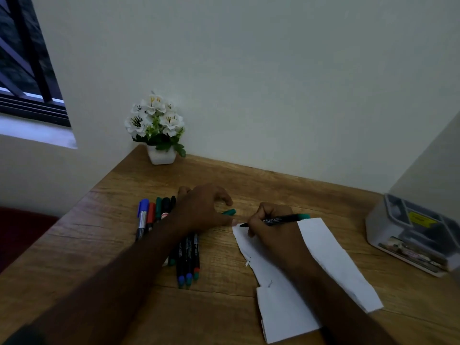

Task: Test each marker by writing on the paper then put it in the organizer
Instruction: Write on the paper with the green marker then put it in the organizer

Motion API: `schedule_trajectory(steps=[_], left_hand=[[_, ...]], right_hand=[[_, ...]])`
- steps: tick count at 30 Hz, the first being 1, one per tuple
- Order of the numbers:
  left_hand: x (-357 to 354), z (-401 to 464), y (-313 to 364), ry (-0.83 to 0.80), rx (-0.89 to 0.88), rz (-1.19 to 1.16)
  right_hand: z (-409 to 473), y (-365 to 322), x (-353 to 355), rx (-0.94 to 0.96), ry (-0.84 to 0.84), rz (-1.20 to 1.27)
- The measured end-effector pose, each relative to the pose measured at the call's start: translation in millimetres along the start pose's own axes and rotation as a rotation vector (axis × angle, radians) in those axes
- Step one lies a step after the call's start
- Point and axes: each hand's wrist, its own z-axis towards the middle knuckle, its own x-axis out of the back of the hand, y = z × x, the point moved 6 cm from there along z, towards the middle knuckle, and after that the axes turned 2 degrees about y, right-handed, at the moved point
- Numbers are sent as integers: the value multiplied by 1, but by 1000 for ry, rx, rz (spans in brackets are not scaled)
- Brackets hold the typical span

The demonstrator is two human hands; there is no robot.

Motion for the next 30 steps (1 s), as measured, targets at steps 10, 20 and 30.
schedule_trajectory(steps=[10,20,30], left_hand=[[0,0,-1,25,-1,-28],[1,1,-2,14,0,-29],[1,0,0,-4,7,-13]], right_hand=[[1,8,-10,61,-8,-17],[1,7,-12,54,-77,-116],[4,4,-8,41,-14,-109]])
